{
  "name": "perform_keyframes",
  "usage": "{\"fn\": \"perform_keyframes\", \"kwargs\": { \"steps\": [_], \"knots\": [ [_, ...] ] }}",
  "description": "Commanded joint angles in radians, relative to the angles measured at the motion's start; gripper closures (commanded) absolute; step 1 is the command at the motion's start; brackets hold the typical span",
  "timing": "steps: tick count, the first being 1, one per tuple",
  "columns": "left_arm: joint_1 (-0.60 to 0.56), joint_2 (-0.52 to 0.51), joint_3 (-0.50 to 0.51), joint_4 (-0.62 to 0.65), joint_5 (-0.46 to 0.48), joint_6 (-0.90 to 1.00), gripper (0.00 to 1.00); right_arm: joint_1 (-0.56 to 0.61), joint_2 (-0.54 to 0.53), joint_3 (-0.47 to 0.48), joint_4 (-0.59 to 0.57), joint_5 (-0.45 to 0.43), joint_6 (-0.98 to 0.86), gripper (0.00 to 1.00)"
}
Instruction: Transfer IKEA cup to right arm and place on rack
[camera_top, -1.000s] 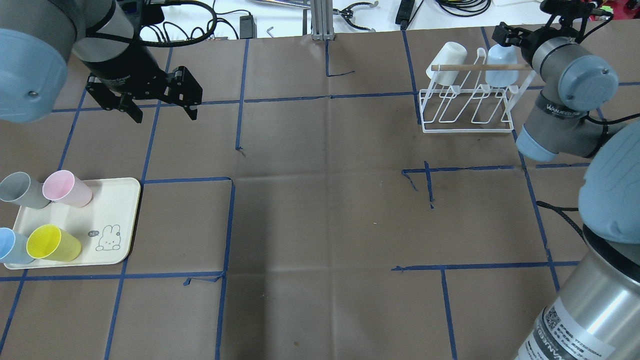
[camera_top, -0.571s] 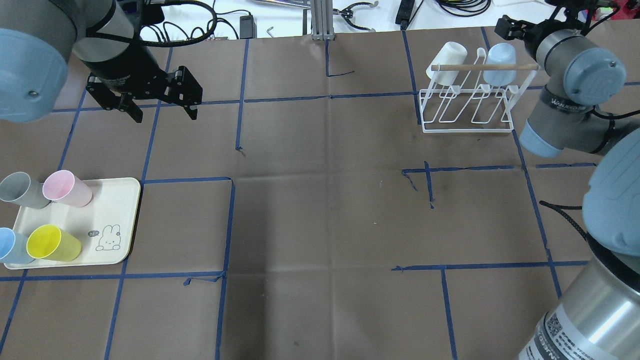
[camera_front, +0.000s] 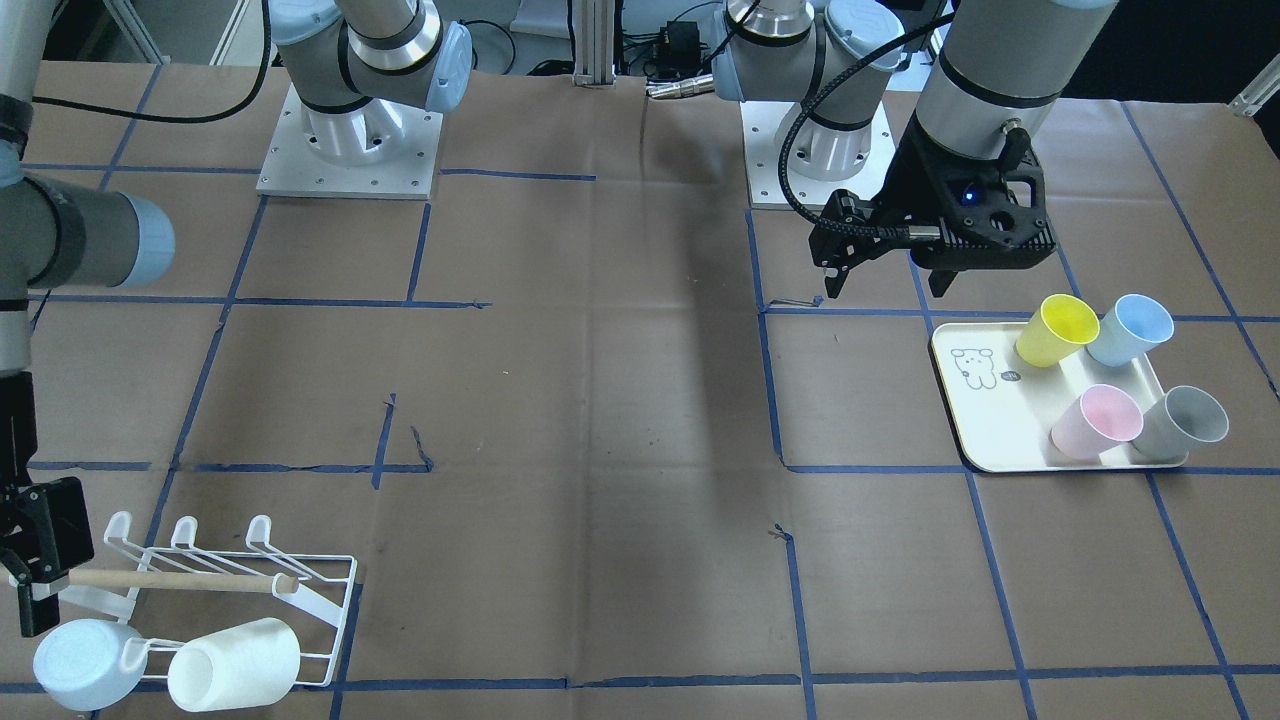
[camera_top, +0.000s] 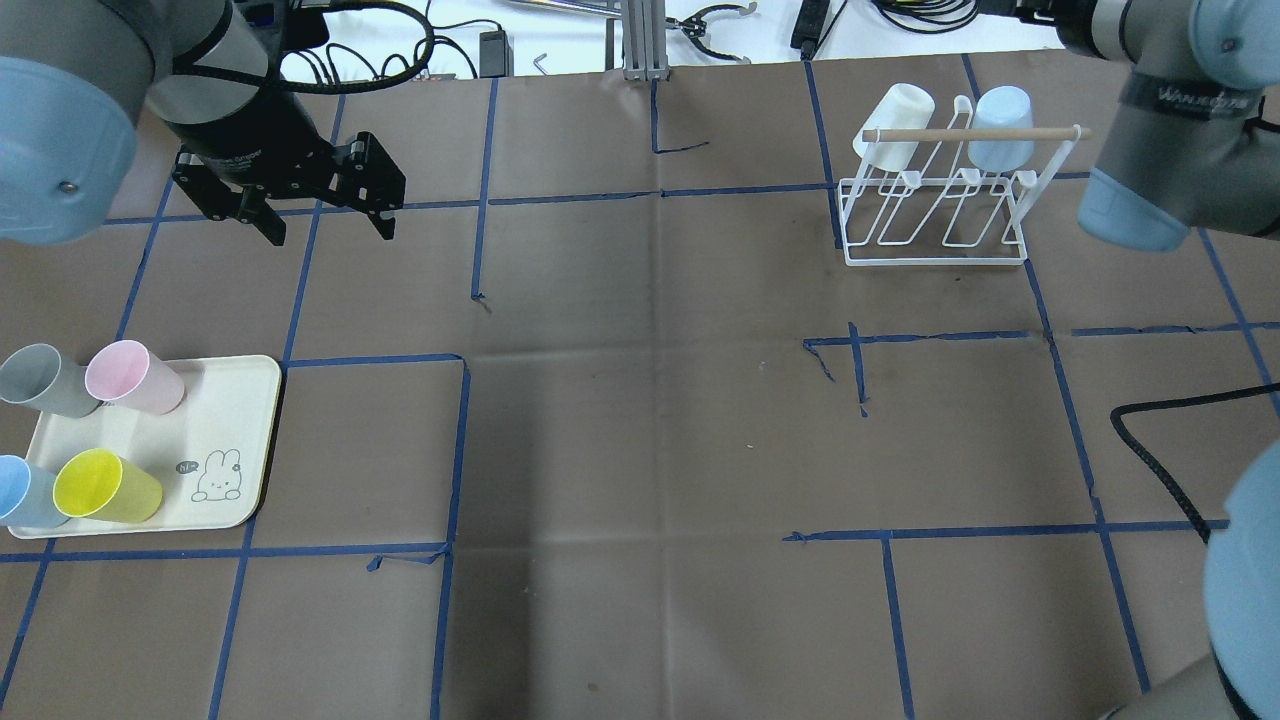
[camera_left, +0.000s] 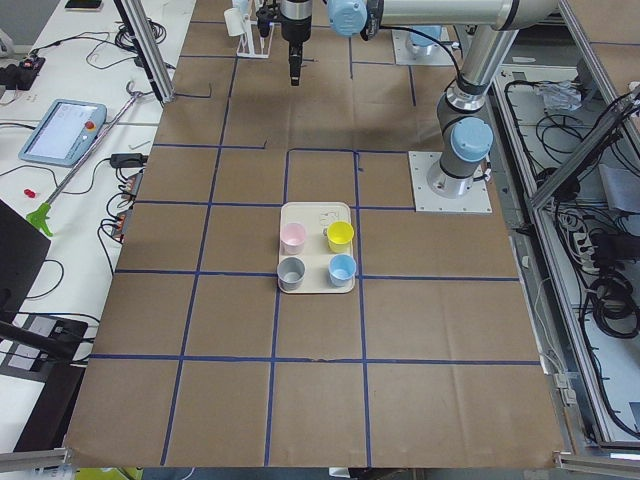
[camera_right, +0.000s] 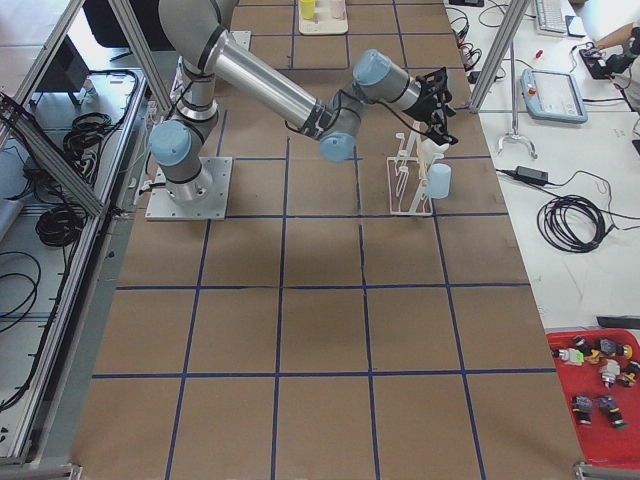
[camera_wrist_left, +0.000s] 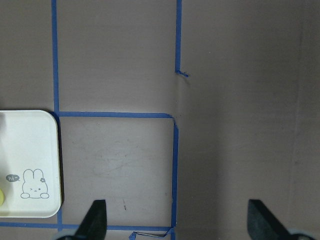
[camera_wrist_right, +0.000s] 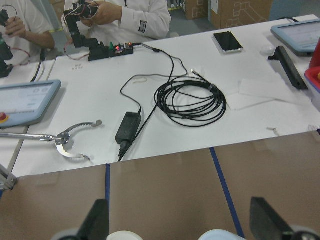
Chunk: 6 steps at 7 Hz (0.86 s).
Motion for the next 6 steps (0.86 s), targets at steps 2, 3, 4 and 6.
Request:
{"fn": "perform_keyframes", "kwargs": {
  "steps": [2,3,4,6],
  "knots": [
    [0.000,-0.001,0.000,0.000,0.000,0.000,0.00,0.143,-0.137,-0.042,0.383,-0.132,0.006,0.00],
    [0.000,-0.001,0.000,0.000,0.000,0.000,0.00,0.160,-0.159,-0.046,0.494,-0.133,0.008,0.00],
    [0.002,-0.001,0.000,0.000,0.000,0.000,0.00,0.163,-0.206,-0.047,0.612,-0.134,0.009,0.00],
    [0.004,-0.001,0.000,-0.002,0.000,0.001,0.00,0.187,-0.306,-0.049,0.912,-0.133,0.012,0.00]
  ]
}}
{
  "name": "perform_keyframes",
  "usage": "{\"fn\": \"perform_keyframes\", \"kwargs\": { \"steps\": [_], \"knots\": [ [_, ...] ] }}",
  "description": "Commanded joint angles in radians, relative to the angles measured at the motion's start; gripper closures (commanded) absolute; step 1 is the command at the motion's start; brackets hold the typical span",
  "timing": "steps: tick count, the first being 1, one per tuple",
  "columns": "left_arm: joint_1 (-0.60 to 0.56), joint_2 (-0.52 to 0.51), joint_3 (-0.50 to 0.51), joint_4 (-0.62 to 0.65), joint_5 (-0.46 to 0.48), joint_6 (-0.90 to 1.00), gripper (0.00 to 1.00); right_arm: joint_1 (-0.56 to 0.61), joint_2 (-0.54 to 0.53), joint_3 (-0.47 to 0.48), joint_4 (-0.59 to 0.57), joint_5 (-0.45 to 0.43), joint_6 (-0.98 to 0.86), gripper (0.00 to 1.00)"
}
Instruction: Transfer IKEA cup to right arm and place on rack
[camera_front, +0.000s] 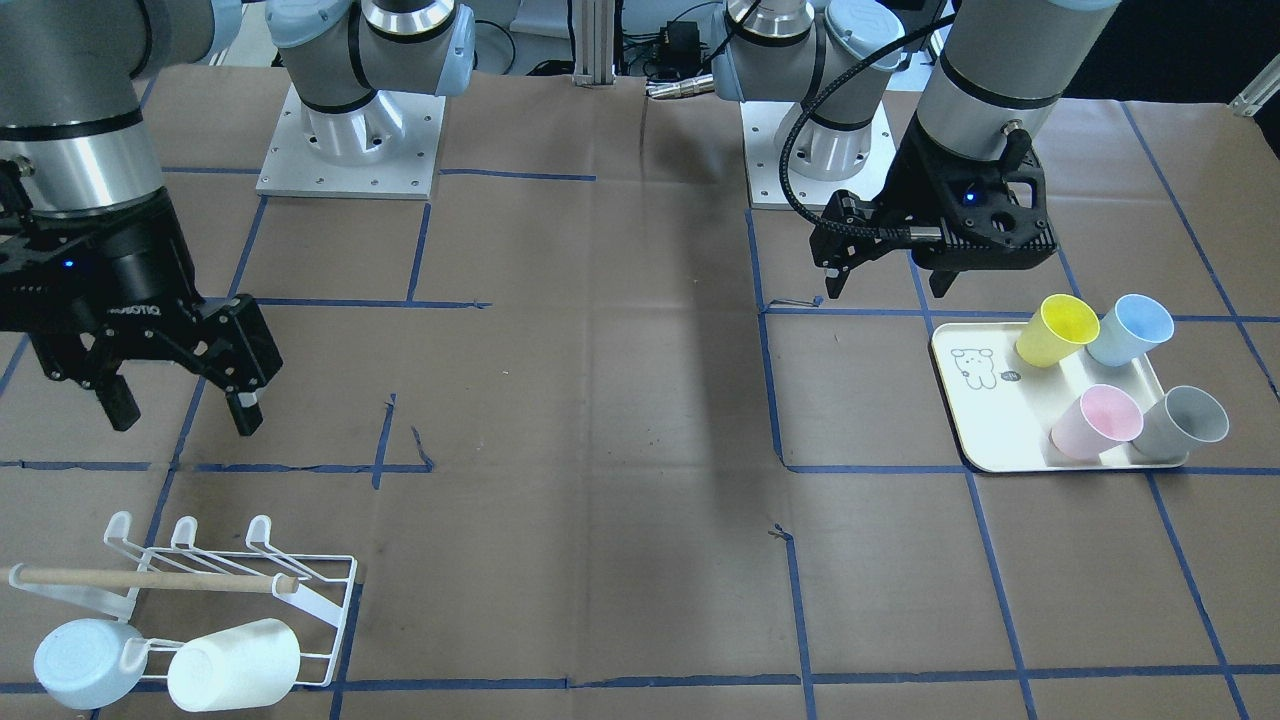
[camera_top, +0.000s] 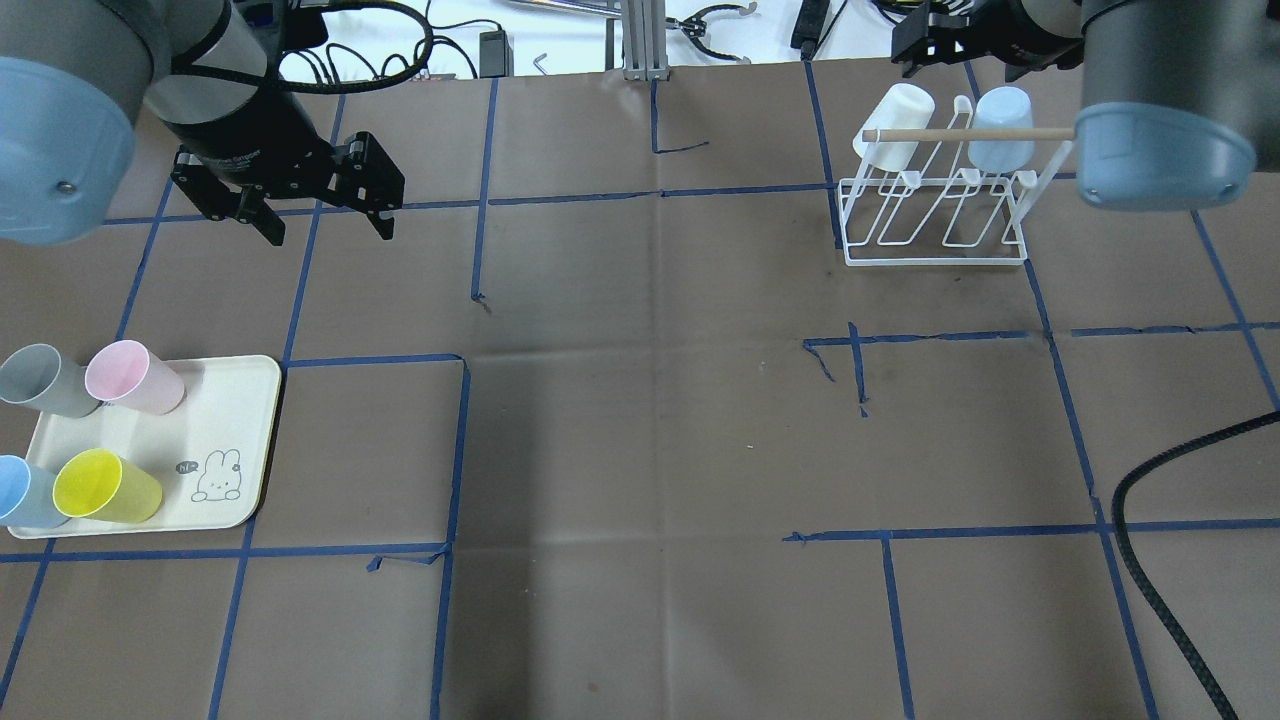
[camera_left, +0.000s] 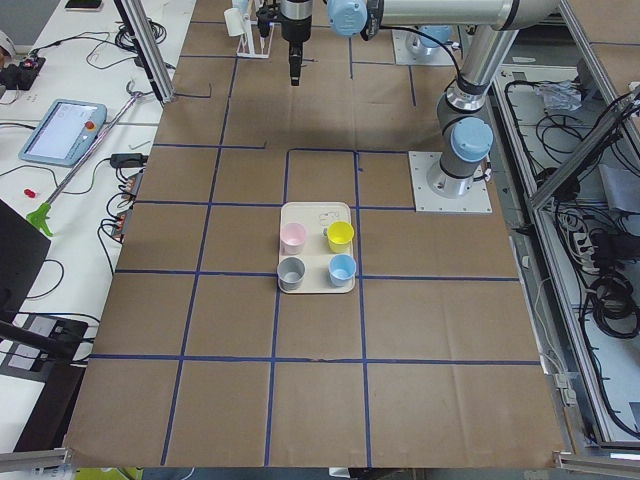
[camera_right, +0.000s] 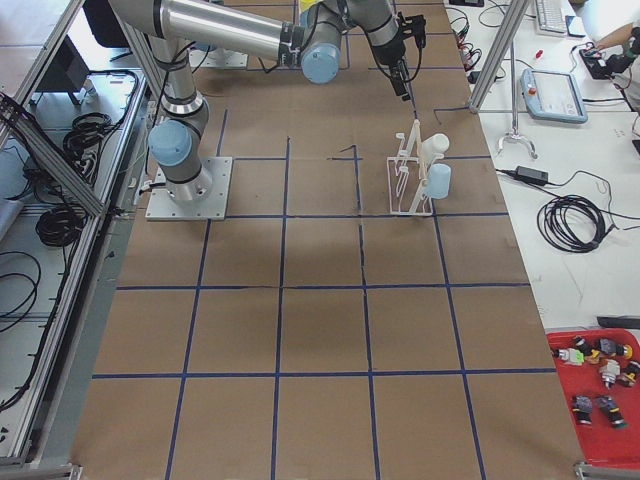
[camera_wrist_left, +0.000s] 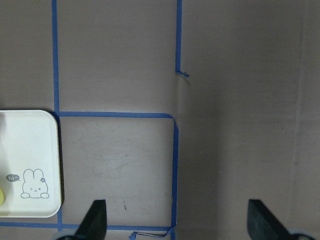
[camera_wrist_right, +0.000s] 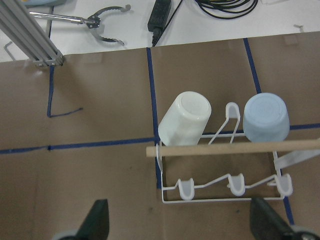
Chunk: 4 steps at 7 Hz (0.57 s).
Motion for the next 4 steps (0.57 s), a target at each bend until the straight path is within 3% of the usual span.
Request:
{"fn": "perform_keyframes", "kwargs": {
  "steps": [1,3,4],
  "knots": [
    [0.001,0.000,0.000,-0.001,-0.002,0.001,0.00,0.040,-0.105,-0.011,0.298,-0.001,0.025,0.00],
    [0.001,0.000,0.000,-0.004,-0.005,0.001,0.00,0.059,-0.128,-0.023,0.513,-0.003,0.055,0.00],
    [0.001,0.000,0.000,-0.004,-0.006,0.001,0.00,0.059,-0.127,-0.041,0.533,-0.003,0.056,0.00]
  ]
}}
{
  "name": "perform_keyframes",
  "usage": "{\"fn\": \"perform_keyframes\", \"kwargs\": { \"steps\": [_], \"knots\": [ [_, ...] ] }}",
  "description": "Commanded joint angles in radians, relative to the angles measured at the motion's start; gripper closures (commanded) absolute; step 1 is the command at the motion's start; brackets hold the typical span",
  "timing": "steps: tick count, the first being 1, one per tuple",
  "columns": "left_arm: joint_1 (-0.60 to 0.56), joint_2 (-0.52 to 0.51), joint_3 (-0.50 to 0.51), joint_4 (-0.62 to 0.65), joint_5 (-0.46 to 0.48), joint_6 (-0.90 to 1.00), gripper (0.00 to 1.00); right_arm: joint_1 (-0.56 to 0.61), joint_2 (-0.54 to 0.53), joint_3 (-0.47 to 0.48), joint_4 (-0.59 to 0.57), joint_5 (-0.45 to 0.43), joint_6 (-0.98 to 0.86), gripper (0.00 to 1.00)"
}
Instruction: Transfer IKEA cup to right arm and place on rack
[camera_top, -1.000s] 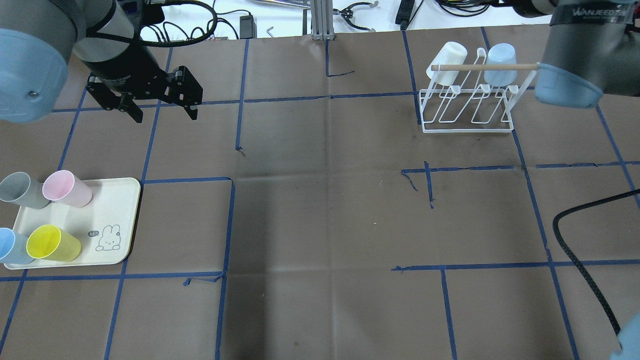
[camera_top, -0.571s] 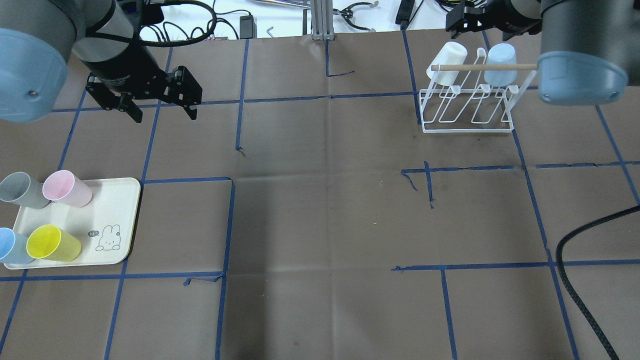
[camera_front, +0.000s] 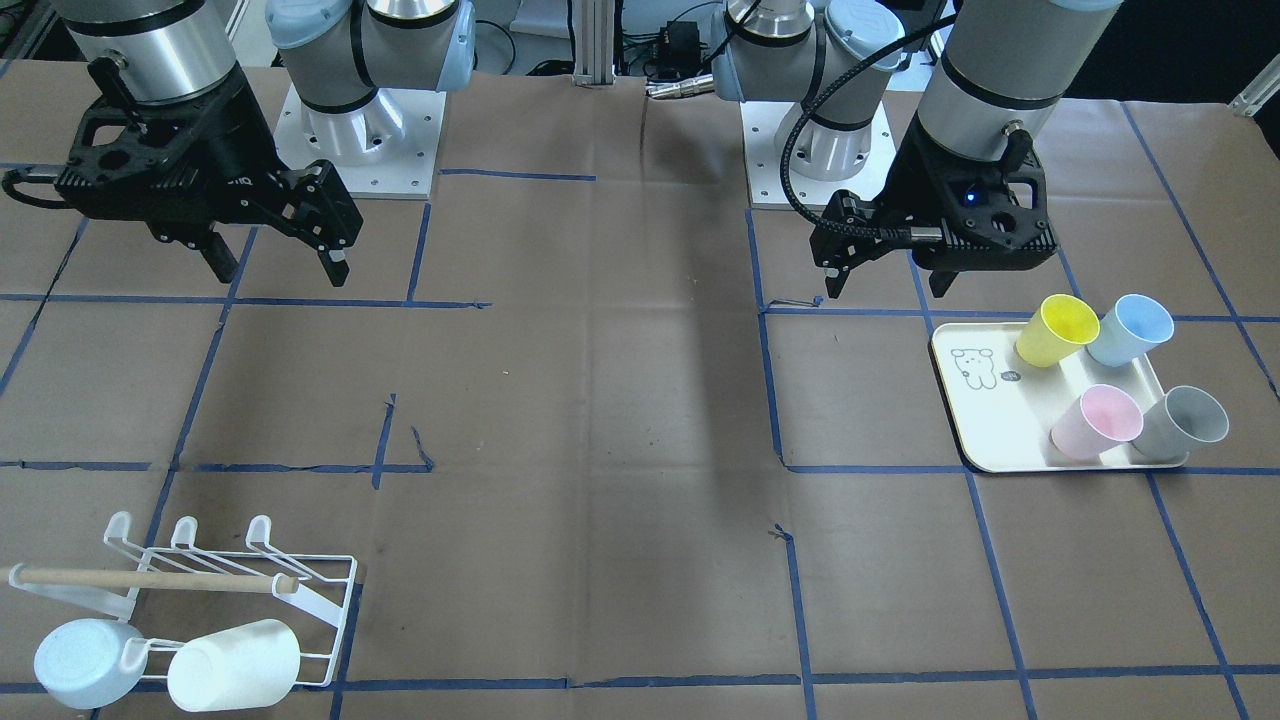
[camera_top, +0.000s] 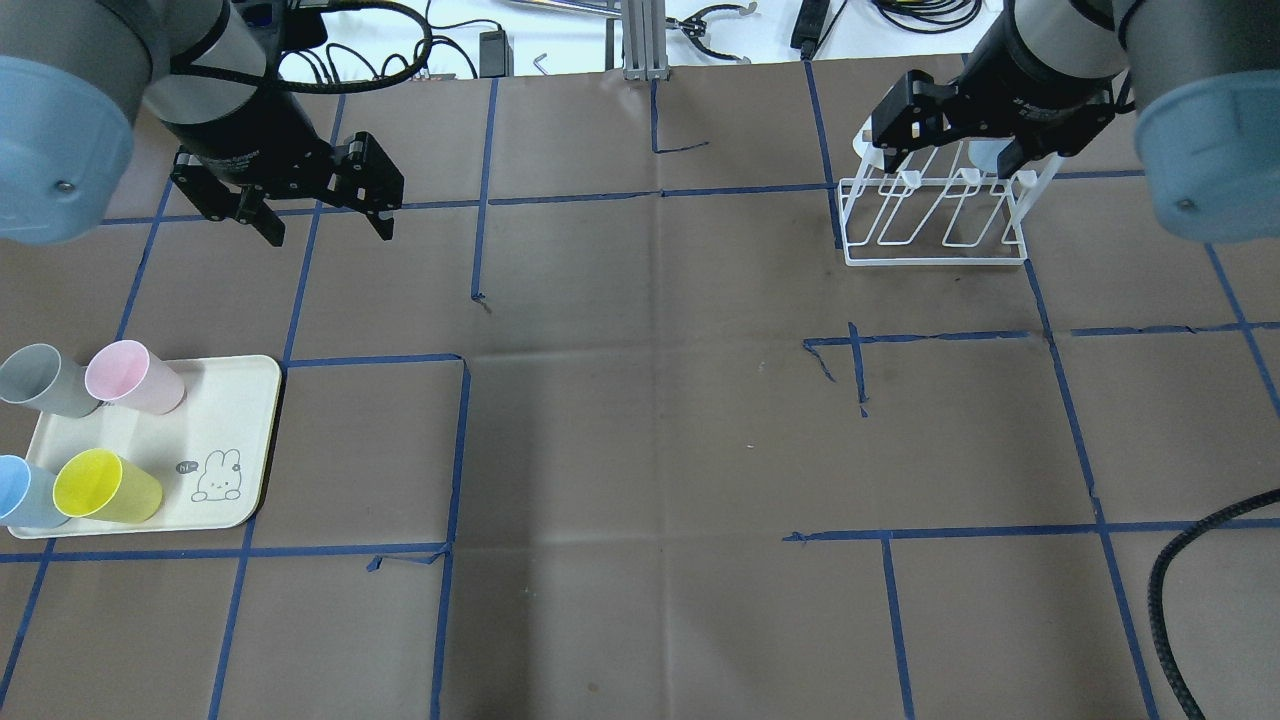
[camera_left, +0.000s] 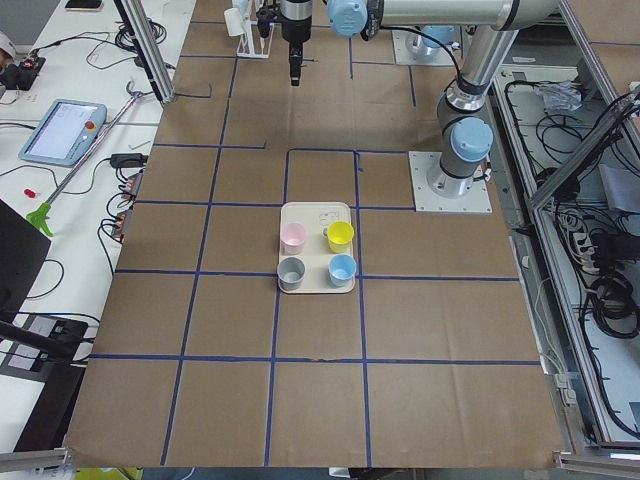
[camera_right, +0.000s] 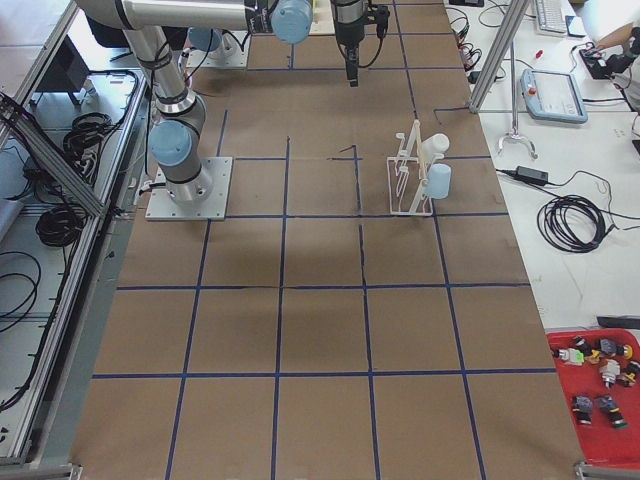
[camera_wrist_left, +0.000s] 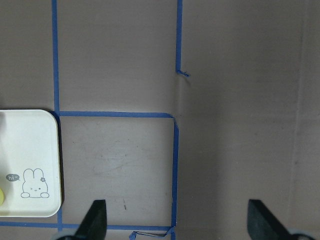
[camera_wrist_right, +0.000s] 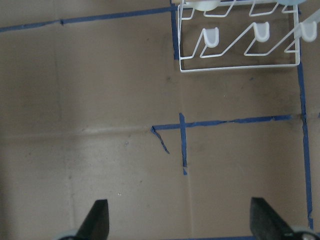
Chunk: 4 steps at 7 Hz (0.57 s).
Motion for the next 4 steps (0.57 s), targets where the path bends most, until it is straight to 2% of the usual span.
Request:
{"fn": "perform_keyframes", "kwargs": {
  "steps": [1,4],
  "knots": [
    [0.000,0.000,0.000,-0.001,-0.002,0.000,0.00,0.008,-0.003,-0.025,0.076,0.002,0.007,0.00],
    [-0.001,0.000,0.000,-0.002,-0.002,0.000,0.00,0.068,0.000,-0.024,0.055,-0.057,0.028,0.00]
  ]
}}
